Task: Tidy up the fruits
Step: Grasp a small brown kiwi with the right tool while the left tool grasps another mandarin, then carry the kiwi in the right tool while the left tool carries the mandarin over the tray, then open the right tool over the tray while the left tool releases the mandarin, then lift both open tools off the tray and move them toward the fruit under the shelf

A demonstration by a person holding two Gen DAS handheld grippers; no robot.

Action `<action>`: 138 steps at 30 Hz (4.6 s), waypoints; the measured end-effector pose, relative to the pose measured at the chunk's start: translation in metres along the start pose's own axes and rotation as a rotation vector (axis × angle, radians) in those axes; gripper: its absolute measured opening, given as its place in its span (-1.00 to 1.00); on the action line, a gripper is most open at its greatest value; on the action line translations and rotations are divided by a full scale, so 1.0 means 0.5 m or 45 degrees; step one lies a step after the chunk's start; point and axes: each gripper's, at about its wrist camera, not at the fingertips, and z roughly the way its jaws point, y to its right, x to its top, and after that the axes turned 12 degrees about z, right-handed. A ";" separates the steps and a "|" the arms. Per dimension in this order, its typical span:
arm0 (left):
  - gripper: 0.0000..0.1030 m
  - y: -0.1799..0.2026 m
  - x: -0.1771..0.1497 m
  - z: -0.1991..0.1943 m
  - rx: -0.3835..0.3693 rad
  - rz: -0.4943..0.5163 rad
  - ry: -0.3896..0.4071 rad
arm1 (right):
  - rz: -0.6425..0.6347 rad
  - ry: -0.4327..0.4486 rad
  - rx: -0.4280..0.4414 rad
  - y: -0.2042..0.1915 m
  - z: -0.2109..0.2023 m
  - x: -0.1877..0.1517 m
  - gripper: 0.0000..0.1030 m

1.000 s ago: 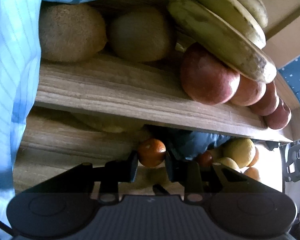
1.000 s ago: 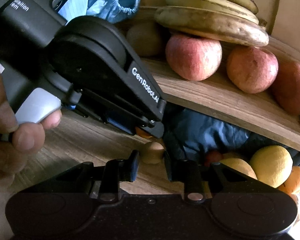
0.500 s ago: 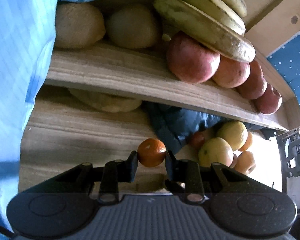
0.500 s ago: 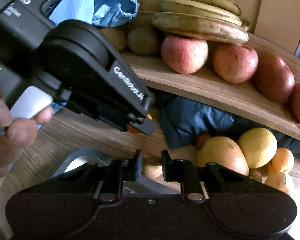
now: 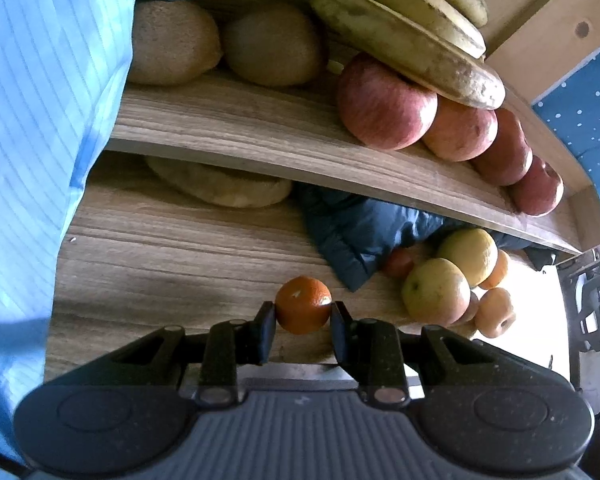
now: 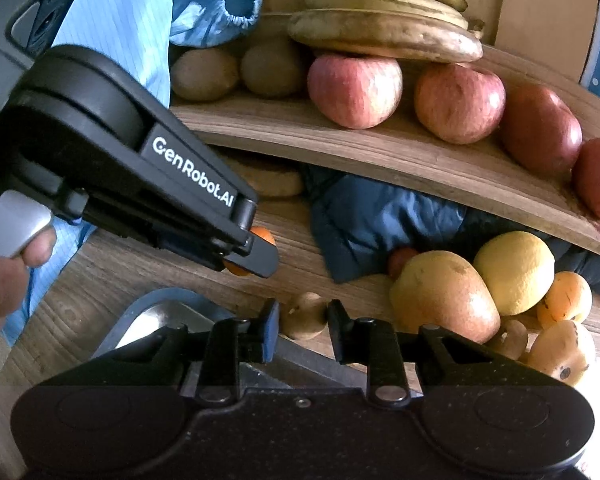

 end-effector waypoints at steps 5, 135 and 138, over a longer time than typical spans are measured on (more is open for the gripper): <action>-0.38 0.007 -0.012 -0.010 -0.001 0.009 0.005 | 0.010 0.025 0.000 -0.001 -0.041 -0.006 -0.47; 0.98 0.179 -0.211 -0.079 0.417 0.325 -0.319 | 0.153 -0.140 -0.011 0.196 -0.326 -0.164 0.99; 0.98 0.178 -0.192 -0.066 0.406 0.348 -0.309 | 0.173 -0.140 -0.028 0.195 -0.319 -0.160 0.99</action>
